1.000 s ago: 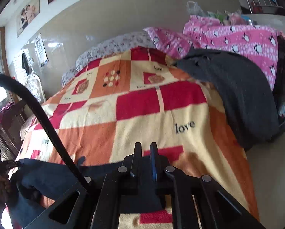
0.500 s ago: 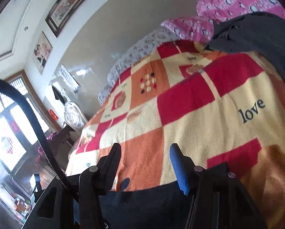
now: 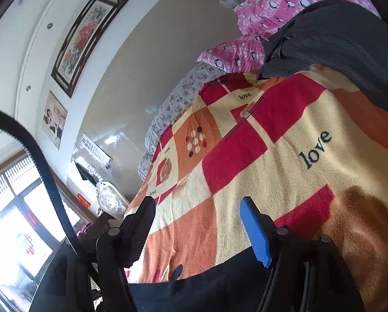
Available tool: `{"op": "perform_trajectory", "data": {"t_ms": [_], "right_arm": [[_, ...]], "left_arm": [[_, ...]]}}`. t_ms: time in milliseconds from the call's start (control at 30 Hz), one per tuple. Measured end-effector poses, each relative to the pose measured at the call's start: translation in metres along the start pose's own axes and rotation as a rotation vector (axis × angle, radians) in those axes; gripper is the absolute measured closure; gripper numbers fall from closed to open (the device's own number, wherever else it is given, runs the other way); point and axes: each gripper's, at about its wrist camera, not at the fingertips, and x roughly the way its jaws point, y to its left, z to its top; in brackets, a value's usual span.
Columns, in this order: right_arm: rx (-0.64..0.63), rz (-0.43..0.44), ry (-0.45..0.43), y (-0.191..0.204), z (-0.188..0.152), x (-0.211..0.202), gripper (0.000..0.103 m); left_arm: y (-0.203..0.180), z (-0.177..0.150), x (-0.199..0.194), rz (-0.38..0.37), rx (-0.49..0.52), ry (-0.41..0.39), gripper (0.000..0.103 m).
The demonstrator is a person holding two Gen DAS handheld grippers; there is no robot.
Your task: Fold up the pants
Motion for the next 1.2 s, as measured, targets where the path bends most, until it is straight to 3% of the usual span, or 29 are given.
{"op": "perform_trajectory", "data": {"t_ms": [233,333,500,800,933,1067,1200], "right_arm": [[0.194,0.029,-0.023,-0.029,0.004,-0.010,0.031],[0.203,-0.007,-0.073,-0.032,0.005,-0.019,0.028],[0.084,-0.085,-0.081,-0.014,0.004,-0.020,0.026],[0.034,-0.048,0.146,-0.009,-0.002,0.011,0.025],[0.021,-0.006,0.136,-0.008,-0.006,0.009,0.025],[-0.071,0.016,0.135,0.010,-0.010,0.010,0.025],[-0.253,-0.055,0.161,0.041,-0.020,0.019,0.025]], "left_arm": [[0.002,0.000,0.001,-0.007,-0.007,0.006,0.078],[0.004,0.000,0.002,-0.012,-0.016,0.010,0.078],[0.005,0.000,0.003,-0.024,-0.025,0.017,0.078],[0.004,0.000,0.004,-0.023,-0.022,0.024,0.078],[0.003,0.000,0.005,-0.024,-0.021,0.026,0.078],[0.001,0.000,0.006,-0.022,-0.013,0.029,0.078],[0.001,0.000,0.007,-0.028,-0.012,0.032,0.078]]}}
